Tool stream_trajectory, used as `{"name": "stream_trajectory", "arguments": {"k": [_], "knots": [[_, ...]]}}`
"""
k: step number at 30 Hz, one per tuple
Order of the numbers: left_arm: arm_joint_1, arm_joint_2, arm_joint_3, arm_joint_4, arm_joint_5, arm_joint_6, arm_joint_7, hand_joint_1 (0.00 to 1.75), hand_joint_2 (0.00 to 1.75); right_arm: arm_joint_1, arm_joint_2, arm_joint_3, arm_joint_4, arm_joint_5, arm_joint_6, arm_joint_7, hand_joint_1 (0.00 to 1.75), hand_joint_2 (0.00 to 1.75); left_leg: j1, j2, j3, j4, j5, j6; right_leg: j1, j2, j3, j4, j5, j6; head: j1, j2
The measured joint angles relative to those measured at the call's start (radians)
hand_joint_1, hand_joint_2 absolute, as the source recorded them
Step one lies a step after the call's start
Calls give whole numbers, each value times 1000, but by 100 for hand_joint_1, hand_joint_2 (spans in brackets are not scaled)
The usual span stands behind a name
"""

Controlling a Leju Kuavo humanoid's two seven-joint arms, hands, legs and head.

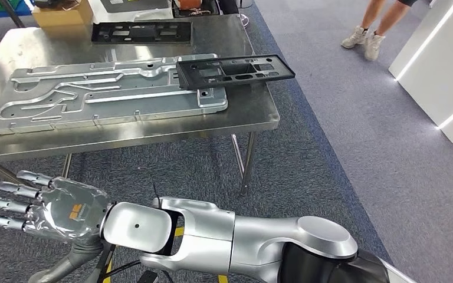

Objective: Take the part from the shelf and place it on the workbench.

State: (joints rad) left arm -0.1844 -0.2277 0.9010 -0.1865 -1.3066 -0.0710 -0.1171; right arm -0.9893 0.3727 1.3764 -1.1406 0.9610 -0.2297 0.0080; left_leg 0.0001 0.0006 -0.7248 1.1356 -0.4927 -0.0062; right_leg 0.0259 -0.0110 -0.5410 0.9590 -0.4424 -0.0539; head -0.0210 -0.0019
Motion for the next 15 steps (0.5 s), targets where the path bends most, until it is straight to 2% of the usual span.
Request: {"name": "stream_trajectory", "arguments": {"k": [2,4,5,6,7,8,9,10,11,12,13,14,15], "knots": [[0,0,0,0,0,0,0,0,0,0,0,0,0,0,0,0,0,0,0,0,-1,5,-3,0,0,0,-1,0,1,0,0,0],[-6,0,-3,0,-7,-2,3,0,0,2,-1,-4,10,7,-2,0,0,0,6,0,-12,70,-35,-7,-1,-2,-17,2,12,4,0,0],[-12,0,-10,0,-15,-5,7,0,0,6,-2,-16,25,23,-5,-2,0,0,14,1,20,78,-23,-20,-7,-3,-51,15,30,13,0,0],[-18,0,-16,0,-23,-7,12,0,0,12,-3,-29,40,41,-8,-5,0,0,24,1,62,64,-24,-37,-13,-4,-89,32,48,25,0,0],[-23,-3,-23,0,-30,-8,16,0,0,17,-4,-43,51,57,-10,-7,0,0,28,0,118,13,-19,-46,-19,-4,-125,52,64,36,-1,0],[-28,-5,-29,-1,-38,-10,19,0,0,24,-4,-60,63,74,-12,-11,0,0,32,-2,171,-45,-12,-47,-22,-3,-157,71,78,48,0,0],[-30,-7,-33,-2,-43,-13,19,0,0,28,-4,-70,67,83,-12,-15,0,0,31,-4,186,-72,-33,-37,-19,-2,-165,81,83,51,0,0],[-30,-7,-38,-3,-48,-17,18,0,0,32,-5,-80,72,91,-12,-19,0,0,28,-6,189,-79,-36,-20,-18,-1,-169,85,90,54,0,0],[-28,-5,-42,-4,-51,-22,14,0,0,37,-5,-91,78,100,-11,-24,0,0,28,-5,180,-73,-30,-4,-18,-1,-171,86,96,56,1,0],[-26,-2,-46,-4,-53,-27,11,0,0,41,-6,-101,84,107,-12,-29,0,0,28,-2,172,-72,-22,7,-21,0,-177,91,89,59,2,0],[-24,2,-48,-4,-54,-30,6,0,0,45,-8,-111,89,113,-12,-32,0,0,27,-1,161,-71,-10,17,-24,1,-185,106,65,64,2,0],[-22,5,-49,-4,-54,-31,3,0,0,47,-9,-121,93,117,-12,-36,0,0,26,1,147,-72,3,25,-27,2,-197,139,24,69,2,0],[-22,9,-50,-4,-53,-30,2,0,0,50,-10,-130,96,119,-13,-38,0,0,25,1,132,-72,15,30,-28,3,-212,192,-29,74,1,0]]}}
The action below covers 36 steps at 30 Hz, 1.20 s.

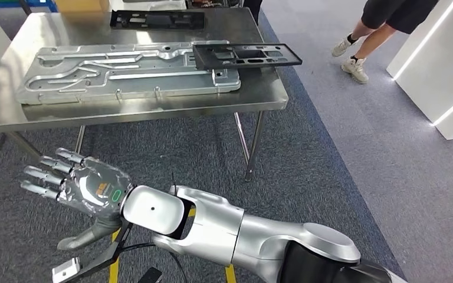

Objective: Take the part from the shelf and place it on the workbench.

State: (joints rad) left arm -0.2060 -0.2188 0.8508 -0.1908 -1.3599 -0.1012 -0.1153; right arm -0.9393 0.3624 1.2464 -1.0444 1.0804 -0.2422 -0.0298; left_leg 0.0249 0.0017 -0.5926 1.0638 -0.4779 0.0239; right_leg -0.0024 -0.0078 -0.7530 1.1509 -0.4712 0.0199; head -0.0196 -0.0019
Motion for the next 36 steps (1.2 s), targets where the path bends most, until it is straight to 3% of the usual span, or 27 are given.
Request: {"name": "stream_trajectory", "arguments": {"k": [1,2,3,4,6,8,9,11,13,14,17,18,19,20,22,24,27,29,30,32,33,34,35,36], "knots": [[0,3,-1,0,1,1,-1,0,0,3,-1,-8,2,1,0,-2,0,0,-2,-1,-16,0,11,3,0,0,-16,66,-46,2,0,0],[1,6,-2,0,3,3,-1,0,0,6,-1,-16,5,2,0,-3,0,0,-4,-1,-31,0,21,4,0,1,-27,129,-74,3,0,0],[2,9,-2,0,4,5,-1,0,0,10,-2,-21,8,2,0,-5,0,0,-7,-1,-46,0,31,5,1,1,-29,172,-81,0,0,0],[3,12,-2,0,4,6,-1,0,0,15,-2,-25,11,-1,0,-8,0,0,-11,0,-59,0,41,6,3,2,-16,184,-68,-7,0,0],[4,15,-3,0,2,9,-1,0,0,22,-3,-36,17,-25,7,-24,0,0,-21,-1,-80,-1,60,7,14,4,65,101,-28,-34,0,0],[5,14,-3,-1,-1,13,-1,0,0,28,-1,-54,21,-101,34,-62,0,0,-25,-1,-91,-4,77,4,31,3,169,-40,-35,-70,-1,0],[5,14,-4,-1,-3,14,-1,0,0,33,0,-67,24,-157,55,-87,0,0,-23,-1,-91,-8,84,-1,38,0,201,-91,-44,-82,-1,0],[5,15,-5,-2,-6,16,-1,0,0,47,1,-97,36,-305,118,-145,0,0,-17,1,-86,-22,100,-13,43,-5,217,-131,-43,-91,-1,0],[5,16,-6,-2,-8,17,-1,0,0,66,1,-137,65,-481,190,-210,0,0,-16,1,-89,-21,96,-22,39,-7,223,-163,-17,-88,-1,0],[6,17,-7,-2,-8,17,0,0,0,75,1,-158,87,-572,226,-247,0,0,-17,0,-98,2,72,-27,34,-7,224,-177,-2,-83,-1,0],[10,23,-8,-2,-8,17,3,0,0,111,1,-214,187,-781,320,-373,0,0,-11,-2,-151,166,-36,-42,29,-10,209,-186,23,-70,-1,0],[12,25,-8,-2,-7,17,5,0,0,130,0,-232,227,-827,345,-412,0,0,-8,-2,-159,208,-52,-47,28,-11,203,-184,26,-67,-1,0],[14,27,-8,-2,-5,17,7,0,0,151,-1,-250,266,-861,364,-443,0,0,-4,-1,-149,214,-48,-52,26,-11,197,-180,29,-65,-1,0],[17,29,-8,-2,-2,17,8,0,0,170,-2,-268,305,-885,378,-469,0,0,-1,0,-122,183,-28,-58,24,-12,191,-174,30,-61,-1,0],[20,33,-8,-2,6,18,10,0,0,203,-4,-307,376,-908,391,-508,0,0,3,1,-38,56,10,-65,19,-11,176,-157,27,-52,-1,0],[23,35,-8,-2,14,20,10,0,0,233,-8,-343,436,-911,390,-531,0,0,1,-3,5,-16,19,-54,20,-9,164,-138,22,-42,-1,0],[30,36,-3,-2,25,22,9,0,0,283,-21,-391,511,-899,354,-534,0,0,0,-9,3,-23,15,-24,21,-8,158,-124,18,-30,-1,0],[34,37,0,-2,32,23,5,0,0,313,-30,-420,544,-871,312,-514,0,0,2,-14,1,-25,20,-11,17,-3,141,-86,-12,-17,-1,0],[36,37,2,-2,34,24,3,0,0,327,-34,-432,555,-855,295,-502,0,0,2,-16,-2,-26,22,-6,13,0,120,-39,-41,-10,-1,0],[40,39,6,-2,39,24,0,0,0,356,-40,-452,571,-824,275,-482,0,87,1,-23,-8,-26,26,-1,6,2,58,94,-106,0,-1,0],[43,41,9,-2,42,24,-1,0,0,373,-44,-461,577,-808,269,-476,0,131,1,-29,-11,-26,27,-1,3,3,34,145,-122,3,-1,0],[46,42,12,-2,43,24,-2,0,0,391,-48,-470,582,-791,264,-472,0,175,1,-36,-12,-26,28,-1,1,3,27,162,-118,3,-1,0],[49,44,14,-2,44,24,-2,0,0,407,-51,-479,586,-775,260,-470,0,175,1,-46,-12,-26,30,-2,0,6,42,135,-95,0,-1,0],[51,45,17,-2,45,24,-2,0,0,420,-54,-486,589,-761,255,-470,0,175,1,-57,-12,-26,31,-3,-1,16,74,72,-59,-4,-1,0]]}}
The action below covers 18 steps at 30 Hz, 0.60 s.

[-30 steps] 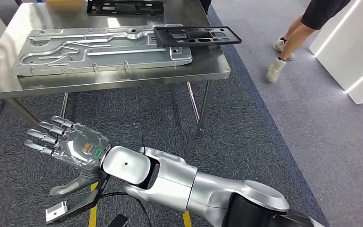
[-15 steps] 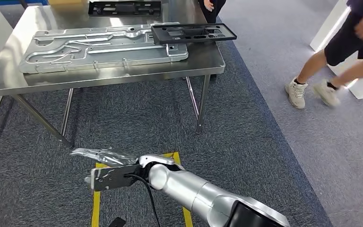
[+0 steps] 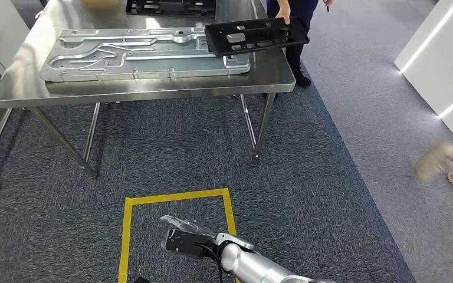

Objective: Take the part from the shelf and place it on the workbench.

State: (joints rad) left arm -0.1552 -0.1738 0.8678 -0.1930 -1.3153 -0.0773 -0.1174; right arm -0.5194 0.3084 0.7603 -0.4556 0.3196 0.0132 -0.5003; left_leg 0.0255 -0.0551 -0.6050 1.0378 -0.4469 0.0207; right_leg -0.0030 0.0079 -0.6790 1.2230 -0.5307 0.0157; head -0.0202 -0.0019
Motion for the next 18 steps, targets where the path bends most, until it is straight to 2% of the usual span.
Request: {"name": "stream_trajectory", "arguments": {"k": [2,3,4,6,8,10,11,12,13,14,15,16,18], "knots": [[0,0,4,0,0,0,-1,0,0,16,-4,-12,4,24,-10,-5,0,175,1,-20,-2,-1,4,-6,-1,48,71,-142,54,-13,0,0],[-1,0,5,0,-1,0,0,0,0,22,-6,-16,6,34,-14,-8,0,175,4,-28,-4,-2,6,-11,0,65,91,-184,65,-18,0,0],[-1,0,6,0,-3,0,0,0,0,28,-8,-20,7,44,-17,-12,0,175,6,-37,-7,-4,9,-18,2,74,99,-201,65,-22,0,0],[-1,1,6,0,-9,0,7,0,0,38,-7,-25,8,68,-20,-20,0,175,9,-50,-9,-11,15,-32,3,52,104,-212,71,-27,0,0],[-1,2,7,0,-15,0,15,0,0,43,-4,-26,7,94,-26,-33,0,175,5,-18,-20,8,-1,-39,-1,28,113,-234,82,-34,0,0],[-5,4,7,0,-17,2,22,0,0,47,-2,-26,9,120,-38,-44,0,175,1,29,-62,102,-58,-42,1,-2,119,-247,88,-40,0,0],[-7,5,7,0,-16,2,25,0,0,50,-2,-26,11,132,-44,-47,0,175,2,39,-91,167,-90,-44,4,-17,119,-247,87,-43,0,0],[-7,5,7,0,-14,3,27,0,0,54,-2,-26,14,144,-51,-48,0,175,2,42,-113,221,-111,-47,6,-33,118,-246,86,-44,0,0],[-6,6,8,0,-11,4,28,0,0,57,-3,-25,16,157,-58,-47,0,175,2,45,-121,245,-114,-49,9,-48,117,-244,84,-46,0,0],[-5,7,9,0,-7,5,29,0,0,58,-2,-23,19,170,-66,-46,0,175,2,49,-109,232,-99,-51,10,-61,116,-241,82,-46,0,0],[-5,8,11,0,-3,6,31,0,0,59,-2,-21,21,182,-74,-44,0,175,2,58,-78,181,-71,-50,11,-73,115,-236,78,-45,0,0],[-5,9,13,0,0,7,32,0,0,59,-1,-19,23,193,-80,-42,0,175,0,79,-38,110,-45,-48,12,-84,115,-229,74,-42,0,0],[-9,10,16,0,4,9,33,0,0,58,1,-15,24,209,-91,-39,0,175,-9,115,20,6,-18,-34,17,-104,114,-215,64,-34,0,0]]}}
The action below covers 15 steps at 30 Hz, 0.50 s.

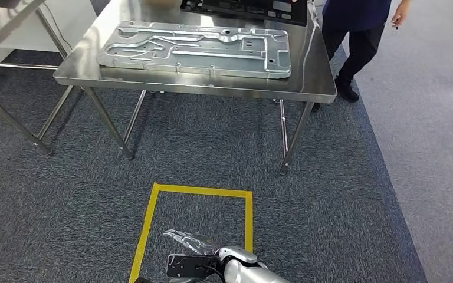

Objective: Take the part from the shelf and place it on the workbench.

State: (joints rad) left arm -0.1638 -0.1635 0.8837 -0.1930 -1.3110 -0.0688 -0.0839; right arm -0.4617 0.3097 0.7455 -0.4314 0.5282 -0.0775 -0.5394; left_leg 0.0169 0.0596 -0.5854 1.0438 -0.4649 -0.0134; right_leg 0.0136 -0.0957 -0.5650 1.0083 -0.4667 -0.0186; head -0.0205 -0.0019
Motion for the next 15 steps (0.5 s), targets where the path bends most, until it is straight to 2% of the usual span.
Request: {"name": "stream_trajectory", "arguments": {"k": [1,3,4,6,7,8,9,10,11,12,13,15], "knots": [[-1,0,1,0,1,1,1,0,0,-1,1,2,1,6,-2,1,0,175,-4,7,8,-18,0,7,2,-8,0,4,-3,4,0,0],[0,2,5,0,2,6,7,0,0,-2,4,6,3,15,-1,4,0,175,-5,-12,5,-21,4,19,4,-24,0,6,-4,11,0,0],[1,3,8,0,2,8,10,0,0,-3,6,7,4,19,2,4,0,175,-3,-23,4,-24,8,24,1,-17,-1,11,-10,16,0,0],[-1,3,14,0,4,11,16,0,0,-6,8,8,5,26,6,4,0,175,3,-44,2,-30,18,34,-5,30,-21,64,-53,29,0,0],[-2,2,15,0,5,12,18,0,0,-6,8,8,7,30,8,3,0,175,4,-55,-1,-31,21,37,-11,61,-45,121,-87,34,0,0],[-3,2,17,0,7,14,19,0,0,-6,8,8,8,32,10,3,0,175,5,-66,-5,-31,23,38,-15,79,-76,188,-122,38,0,0],[-4,2,18,0,10,15,20,0,0,-6,7,8,10,35,12,3,0,175,5,-78,-8,-30,25,38,-19,86,-104,250,-146,41,0,0],[-3,2,20,0,13,16,21,0,0,-6,7,8,12,38,14,3,0,175,5,-92,-10,-30,27,36,-22,89,-121,285,-152,43,0,0],[-2,2,24,0,16,17,21,0,0,-6,8,8,13,42,15,2,0,175,6,-106,-12,-29,29,34,-25,91,-119,282,-138,44,0,0],[-1,1,28,0,19,18,22,0,0,-6,8,8,14,46,16,1,0,175,7,-121,-13,-28,30,32,-28,96,-97,238,-105,44,0,0],[-1,1,32,0,22,19,24,0,0,-7,8,8,14,49,17,-1,0,175,9,-136,-13,-27,31,28,-31,110,-63,167,-66,43,0,0],[-4,0,39,0,27,20,27,0,0,-7,8,8,15,54,18,-4,0,175,11,-164,-18,-26,36,16,-35,161,-5,44,-20,39,0,0]]}}
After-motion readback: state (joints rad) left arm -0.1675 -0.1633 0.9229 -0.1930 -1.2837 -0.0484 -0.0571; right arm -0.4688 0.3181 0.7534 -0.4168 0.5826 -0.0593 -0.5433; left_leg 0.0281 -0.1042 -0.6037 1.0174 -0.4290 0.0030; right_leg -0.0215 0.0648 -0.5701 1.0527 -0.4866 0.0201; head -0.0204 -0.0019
